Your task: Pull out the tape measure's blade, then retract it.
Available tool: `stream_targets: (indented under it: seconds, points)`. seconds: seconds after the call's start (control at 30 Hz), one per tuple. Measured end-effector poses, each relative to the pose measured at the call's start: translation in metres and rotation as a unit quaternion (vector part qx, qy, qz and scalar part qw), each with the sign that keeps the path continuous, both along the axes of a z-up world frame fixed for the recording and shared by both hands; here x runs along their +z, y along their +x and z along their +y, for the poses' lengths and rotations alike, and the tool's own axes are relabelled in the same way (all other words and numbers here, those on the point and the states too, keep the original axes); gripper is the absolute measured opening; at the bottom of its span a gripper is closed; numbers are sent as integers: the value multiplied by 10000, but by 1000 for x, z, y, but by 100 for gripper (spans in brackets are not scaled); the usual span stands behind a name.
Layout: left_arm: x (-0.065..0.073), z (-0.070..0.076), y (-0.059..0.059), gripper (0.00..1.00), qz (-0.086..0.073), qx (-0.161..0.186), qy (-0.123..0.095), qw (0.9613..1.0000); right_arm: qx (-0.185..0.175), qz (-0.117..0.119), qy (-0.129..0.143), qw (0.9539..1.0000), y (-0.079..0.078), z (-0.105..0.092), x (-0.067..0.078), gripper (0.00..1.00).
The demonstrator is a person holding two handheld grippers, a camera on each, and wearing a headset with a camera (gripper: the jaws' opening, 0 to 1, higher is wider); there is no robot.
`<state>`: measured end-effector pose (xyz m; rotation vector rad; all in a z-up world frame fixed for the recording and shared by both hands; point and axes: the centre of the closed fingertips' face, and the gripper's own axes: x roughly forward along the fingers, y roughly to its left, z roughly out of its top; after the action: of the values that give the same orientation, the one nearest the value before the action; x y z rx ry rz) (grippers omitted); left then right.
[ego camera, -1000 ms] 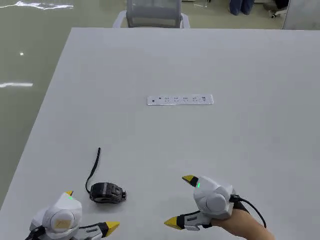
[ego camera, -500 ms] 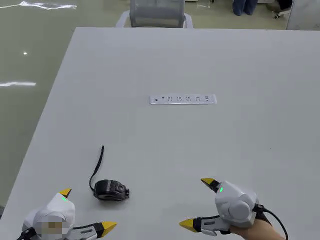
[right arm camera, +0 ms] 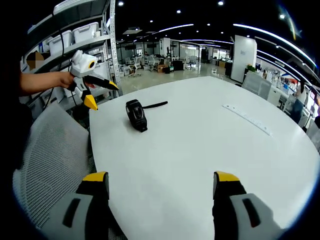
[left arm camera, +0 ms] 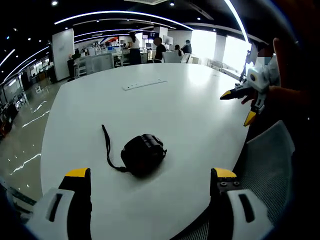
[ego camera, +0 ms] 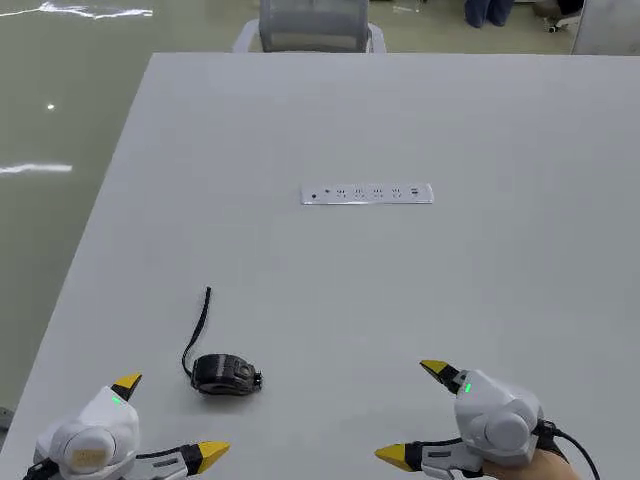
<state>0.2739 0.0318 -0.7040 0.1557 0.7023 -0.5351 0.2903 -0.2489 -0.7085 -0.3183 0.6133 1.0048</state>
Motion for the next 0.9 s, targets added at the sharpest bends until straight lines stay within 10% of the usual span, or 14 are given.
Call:
stream_targets:
  seconds: [0.9]
  points:
    - [2,11,-6,99,-125,4,-51,9999,-29,-28,192,9998,-7,-9,9,88]
